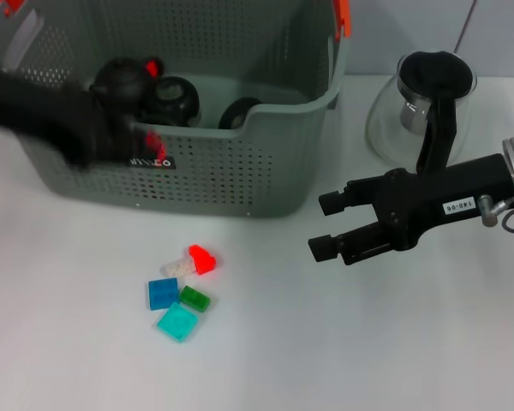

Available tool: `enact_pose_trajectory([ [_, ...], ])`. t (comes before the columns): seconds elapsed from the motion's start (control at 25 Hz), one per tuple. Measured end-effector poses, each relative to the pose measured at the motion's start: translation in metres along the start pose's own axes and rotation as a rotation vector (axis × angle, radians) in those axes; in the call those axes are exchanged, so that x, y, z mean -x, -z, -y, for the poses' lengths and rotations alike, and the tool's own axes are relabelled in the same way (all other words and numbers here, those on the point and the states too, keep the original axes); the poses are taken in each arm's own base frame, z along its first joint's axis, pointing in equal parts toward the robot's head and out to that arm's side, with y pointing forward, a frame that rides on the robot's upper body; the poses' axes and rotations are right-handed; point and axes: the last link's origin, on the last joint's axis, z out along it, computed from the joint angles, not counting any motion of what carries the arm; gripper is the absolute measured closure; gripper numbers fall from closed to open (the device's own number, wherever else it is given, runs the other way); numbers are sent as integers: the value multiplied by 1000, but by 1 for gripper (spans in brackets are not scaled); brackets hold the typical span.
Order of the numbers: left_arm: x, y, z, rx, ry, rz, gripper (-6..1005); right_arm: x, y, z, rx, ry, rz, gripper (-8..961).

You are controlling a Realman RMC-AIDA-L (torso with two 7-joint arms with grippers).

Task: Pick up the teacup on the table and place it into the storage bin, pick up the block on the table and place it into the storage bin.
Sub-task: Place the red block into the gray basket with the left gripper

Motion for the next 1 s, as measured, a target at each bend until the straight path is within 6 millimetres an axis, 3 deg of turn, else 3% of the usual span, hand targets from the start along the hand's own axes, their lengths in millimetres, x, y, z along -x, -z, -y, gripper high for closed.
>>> enact_pose_trajectory([
  [0.2, -34, 17, 26, -16, 57, -163, 814, 2, 0, -1, 6, 18, -6, 13],
  [0.56, -62, -22, 91, -312, 120, -123, 815, 0, 2, 0, 6, 32, -16, 14],
  [0.72, -65, -39, 103, -419, 131, -66, 801, -1, 3, -1, 8, 35, -24, 14],
  [1.0, -60, -58, 103, -474, 126, -28, 707, -2, 2, -1, 12, 45, -36, 14],
])
